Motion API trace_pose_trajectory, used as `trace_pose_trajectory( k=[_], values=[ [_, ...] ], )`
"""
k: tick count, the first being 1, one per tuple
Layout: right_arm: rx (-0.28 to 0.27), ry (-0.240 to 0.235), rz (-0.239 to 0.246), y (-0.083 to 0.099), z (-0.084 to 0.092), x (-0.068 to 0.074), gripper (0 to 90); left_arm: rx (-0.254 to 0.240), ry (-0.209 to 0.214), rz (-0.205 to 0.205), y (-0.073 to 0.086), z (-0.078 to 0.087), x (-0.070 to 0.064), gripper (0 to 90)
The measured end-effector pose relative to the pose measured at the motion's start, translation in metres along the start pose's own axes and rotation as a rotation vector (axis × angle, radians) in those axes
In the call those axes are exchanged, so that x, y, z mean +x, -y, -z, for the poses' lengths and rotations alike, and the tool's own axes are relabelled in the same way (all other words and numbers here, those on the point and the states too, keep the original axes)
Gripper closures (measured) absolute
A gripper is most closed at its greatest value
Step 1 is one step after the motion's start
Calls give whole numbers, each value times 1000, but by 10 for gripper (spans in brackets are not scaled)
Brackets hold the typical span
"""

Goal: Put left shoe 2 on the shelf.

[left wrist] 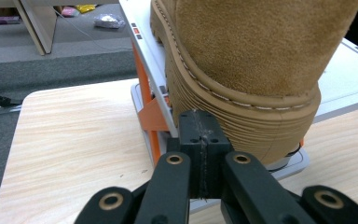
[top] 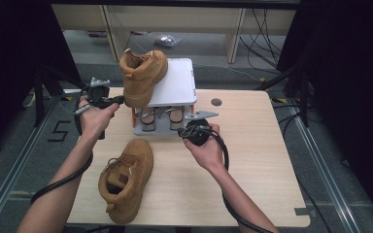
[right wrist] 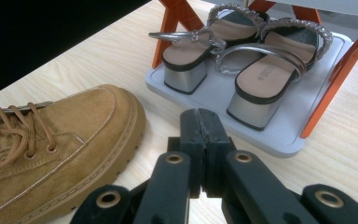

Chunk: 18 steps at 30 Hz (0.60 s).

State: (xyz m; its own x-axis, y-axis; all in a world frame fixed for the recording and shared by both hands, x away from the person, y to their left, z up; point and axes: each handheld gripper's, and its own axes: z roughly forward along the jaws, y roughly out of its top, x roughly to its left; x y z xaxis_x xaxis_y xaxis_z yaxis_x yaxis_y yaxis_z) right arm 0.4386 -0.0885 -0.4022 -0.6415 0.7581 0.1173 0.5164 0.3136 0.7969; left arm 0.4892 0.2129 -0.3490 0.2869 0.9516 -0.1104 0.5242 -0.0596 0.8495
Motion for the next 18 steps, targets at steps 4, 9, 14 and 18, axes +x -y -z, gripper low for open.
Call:
trace_pose_trajectory(
  k=[4,9,14,18],
  values=[
    [-3,6,-6,2,0,-1,899,1,10,-2,-1,-3,-4,897],
    [-3,6,-17,4,2,-2,893,2,17,-13,0,-3,-5,896],
    [-42,10,-28,1,3,-4,885,-70,17,11,3,1,3,785],
    [-68,23,-29,-7,4,-3,900,-124,-2,0,4,5,8,796]
  ],
)
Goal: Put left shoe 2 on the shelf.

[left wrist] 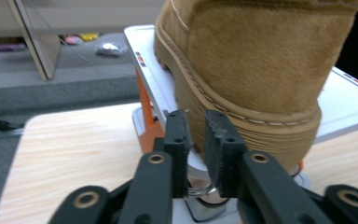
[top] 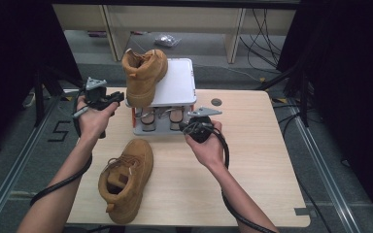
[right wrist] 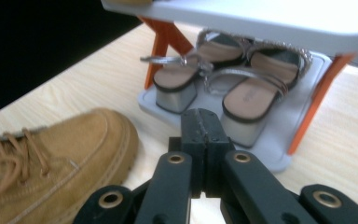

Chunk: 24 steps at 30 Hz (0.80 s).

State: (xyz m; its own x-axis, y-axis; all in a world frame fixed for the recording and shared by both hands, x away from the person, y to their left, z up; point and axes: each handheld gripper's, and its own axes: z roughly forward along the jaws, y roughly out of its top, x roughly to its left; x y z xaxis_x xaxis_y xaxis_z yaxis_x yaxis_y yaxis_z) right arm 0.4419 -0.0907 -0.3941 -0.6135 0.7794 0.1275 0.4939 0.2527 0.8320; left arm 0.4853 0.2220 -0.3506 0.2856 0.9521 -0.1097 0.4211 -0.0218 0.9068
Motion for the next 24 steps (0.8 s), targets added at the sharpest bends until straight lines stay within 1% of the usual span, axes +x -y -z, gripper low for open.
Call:
trace_pose_trajectory(
  k=[1,2,3,5,6,7,8,9,10,11,13,14,15,16,17,18,19,20,21,22,23,24],
  values=[
    [-18,-5,3,-4,-3,0,900,-2,0,-2,0,0,1,815],
    [-16,-10,-2,-7,-5,2,900,-1,1,-5,0,-1,2,828],
    [-22,-10,8,-10,-7,3,900,4,1,-8,0,-2,2,844],
    [-23,-10,9,-16,-11,6,900,11,10,-10,0,-4,1,864],
    [-27,-20,2,-19,-14,8,900,17,13,-12,0,-6,1,875],
    [-33,-16,14,-22,-16,10,900,20,14,-10,0,-7,1,884],
    [-35,-19,10,-24,-18,12,900,22,17,-5,0,-9,0,890],
    [-32,-22,22,-27,-21,13,900,26,18,-6,1,-10,0,893],
    [-36,-29,7,-29,-24,16,900,28,19,-6,1,-11,0,894],
    [-35,-31,8,-31,-26,18,900,26,20,-5,2,-13,0,894],
    [-49,-33,17,-35,-32,21,900,31,16,-9,3,-15,-1,894],
    [-49,-32,10,-37,-33,22,900,30,19,-12,3,-16,-1,894],
    [-62,-35,18,-41,-37,23,900,31,18,-15,4,-17,-1,894],
    [-60,-21,22,-43,-37,24,900,31,15,-15,4,-18,-1,894],
    [-70,-19,23,-47,-40,26,900,31,18,-14,4,-18,-1,895],
    [-71,-25,7,-50,-42,27,900,30,18,-16,4,-18,-1,894],
    [-81,-29,4,-52,-46,27,900,30,18,-19,4,-18,-1,894],
    [-86,-18,11,-55,-49,28,900,30,19,-18,4,-18,-1,895],
    [-84,-13,0,-58,-50,29,900,30,20,-19,4,-19,-2,894],
    [-89,-6,1,-61,-53,29,900,30,20,-19,4,-19,-2,895],
    [-106,-3,4,-62,-56,29,900,31,21,-19,4,-19,-2,895],
    [-102,-2,8,-64,-58,29,899,32,21,-21,4,-19,-2,894]
  ],
)
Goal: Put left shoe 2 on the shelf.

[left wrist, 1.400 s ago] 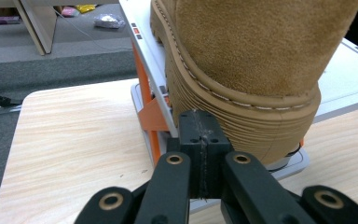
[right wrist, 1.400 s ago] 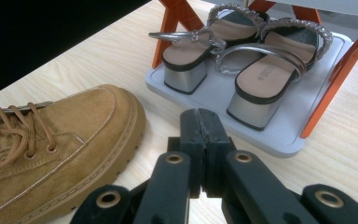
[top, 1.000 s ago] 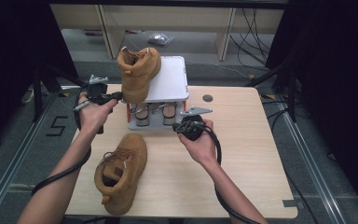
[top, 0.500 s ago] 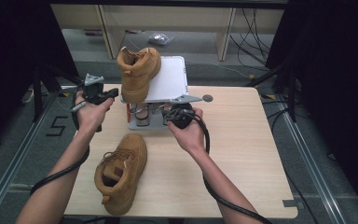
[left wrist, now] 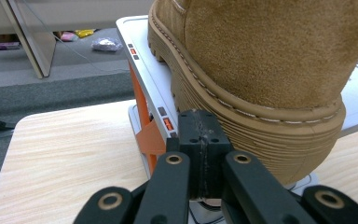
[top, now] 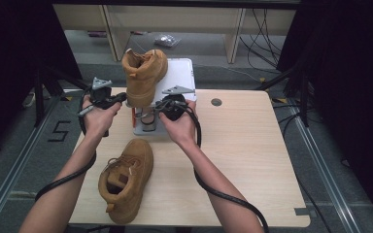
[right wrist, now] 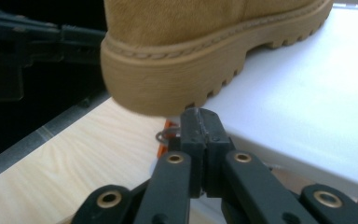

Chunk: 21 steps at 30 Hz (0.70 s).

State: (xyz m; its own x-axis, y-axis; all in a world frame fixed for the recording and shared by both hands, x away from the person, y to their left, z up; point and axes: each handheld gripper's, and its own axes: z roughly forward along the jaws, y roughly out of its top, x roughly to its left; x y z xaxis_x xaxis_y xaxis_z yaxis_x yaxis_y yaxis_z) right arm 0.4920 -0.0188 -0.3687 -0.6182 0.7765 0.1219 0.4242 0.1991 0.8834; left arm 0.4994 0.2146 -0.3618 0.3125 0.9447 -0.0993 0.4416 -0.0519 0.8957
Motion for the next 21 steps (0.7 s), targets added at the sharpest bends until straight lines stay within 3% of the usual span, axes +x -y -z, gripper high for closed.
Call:
trace_pose_trajectory(
  k=[13,21],
  values=[
    [-4,38,-30,-10,-21,2,900,-3,-8,-3,0,-2,0,894],
    [-7,46,-18,-15,-28,4,900,-3,-10,-4,0,-2,0,895]
  ],
)
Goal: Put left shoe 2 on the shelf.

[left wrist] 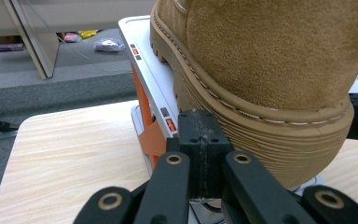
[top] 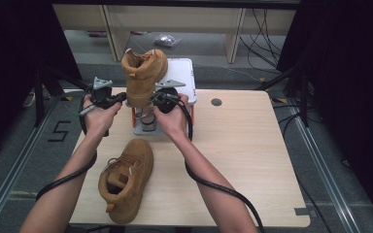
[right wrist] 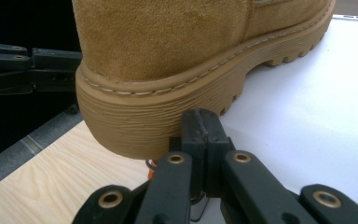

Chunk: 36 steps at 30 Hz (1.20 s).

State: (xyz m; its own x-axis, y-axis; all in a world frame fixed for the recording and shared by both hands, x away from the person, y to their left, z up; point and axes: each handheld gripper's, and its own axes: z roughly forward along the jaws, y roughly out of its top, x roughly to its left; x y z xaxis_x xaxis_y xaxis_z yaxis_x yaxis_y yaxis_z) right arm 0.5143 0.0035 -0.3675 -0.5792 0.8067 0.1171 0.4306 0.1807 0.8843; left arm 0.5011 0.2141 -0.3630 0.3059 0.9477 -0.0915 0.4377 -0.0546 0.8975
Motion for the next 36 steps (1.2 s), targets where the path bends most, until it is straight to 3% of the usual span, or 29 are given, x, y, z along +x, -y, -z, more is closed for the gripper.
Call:
trace_pose_trajectory(
  k=[2,12,36],
  values=[
    [6,17,-2,0,1,0,900,-1,0,-2,0,0,-1,895],
    [-6,13,13,0,-1,0,900,-5,-42,-36,1,1,-7,899],
    [-18,40,15,-4,-12,-9,900,1,-17,-15,0,-1,-11,899]
  ],
)
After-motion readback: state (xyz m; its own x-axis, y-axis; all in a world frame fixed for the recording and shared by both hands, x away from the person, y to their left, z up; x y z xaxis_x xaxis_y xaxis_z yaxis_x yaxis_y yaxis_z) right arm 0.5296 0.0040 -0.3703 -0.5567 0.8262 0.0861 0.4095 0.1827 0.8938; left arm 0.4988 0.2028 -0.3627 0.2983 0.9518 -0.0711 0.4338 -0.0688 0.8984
